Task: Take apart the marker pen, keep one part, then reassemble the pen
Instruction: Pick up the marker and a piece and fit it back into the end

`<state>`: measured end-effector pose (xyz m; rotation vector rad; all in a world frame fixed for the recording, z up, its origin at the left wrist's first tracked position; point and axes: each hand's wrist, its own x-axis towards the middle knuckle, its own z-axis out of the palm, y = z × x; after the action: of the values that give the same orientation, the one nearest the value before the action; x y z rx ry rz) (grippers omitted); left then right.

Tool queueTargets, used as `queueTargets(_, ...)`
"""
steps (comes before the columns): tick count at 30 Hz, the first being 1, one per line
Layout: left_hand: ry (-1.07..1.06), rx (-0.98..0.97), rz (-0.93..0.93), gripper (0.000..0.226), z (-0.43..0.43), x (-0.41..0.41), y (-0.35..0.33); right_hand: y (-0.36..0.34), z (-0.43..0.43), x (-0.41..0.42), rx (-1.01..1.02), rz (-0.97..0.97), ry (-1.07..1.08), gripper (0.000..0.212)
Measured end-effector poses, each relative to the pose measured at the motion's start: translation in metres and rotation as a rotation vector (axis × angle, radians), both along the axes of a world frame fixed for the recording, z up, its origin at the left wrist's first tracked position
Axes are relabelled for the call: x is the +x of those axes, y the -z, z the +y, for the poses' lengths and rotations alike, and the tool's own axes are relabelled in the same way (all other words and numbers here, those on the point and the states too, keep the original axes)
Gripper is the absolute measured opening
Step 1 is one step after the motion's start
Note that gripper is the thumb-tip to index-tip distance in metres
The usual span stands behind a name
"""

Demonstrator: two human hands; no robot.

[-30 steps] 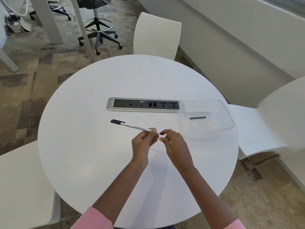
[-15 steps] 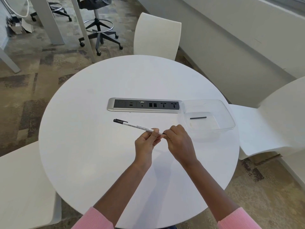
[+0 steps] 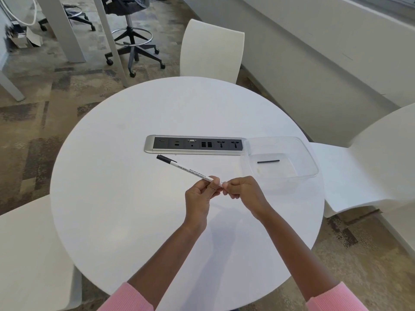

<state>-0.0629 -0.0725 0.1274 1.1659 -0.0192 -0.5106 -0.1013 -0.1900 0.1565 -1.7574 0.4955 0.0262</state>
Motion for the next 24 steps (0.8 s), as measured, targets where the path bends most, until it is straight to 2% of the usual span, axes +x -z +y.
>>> queueTargets(4,0.000,0.065,-0.058,0.008,0.003,0.008,-0.001,0.002,0.002,0.002,0.269,0.120,0.008,0.031)
queueTargets(6,-0.023,0.074,-0.073,0.008,0.004,0.014,-0.003,0.002,0.007,0.006,0.229,0.088,0.028,0.033)
queueTargets(8,-0.056,0.059,-0.060,0.011,0.004,0.018,-0.005,0.000,0.015,0.008,-0.018,0.011,0.037,0.034)
queueTargets(11,-0.117,0.047,-0.009,0.013,0.005,0.023,-0.005,0.005,0.024,0.007,-0.546,-0.059,-0.009,0.021)
queueTargets(12,-0.131,0.046,0.008,0.013,0.005,0.023,-0.005,0.008,0.025,0.006,-0.659,-0.088,-0.004,0.018)
queueTargets(17,-0.146,0.035,0.063,0.013,0.005,0.022,0.000,0.020,0.028,0.005,-0.954,-0.308,0.039,0.022)
queueTargets(20,-0.142,0.037,0.084,0.014,0.004,0.019,0.002,0.025,0.025,0.008,-1.112,-0.366,0.048,0.023)
queueTargets(24,-0.143,0.043,0.096,0.016,0.003,0.018,0.002,0.029,0.020,0.012,-1.205,-0.438,0.040,0.026)
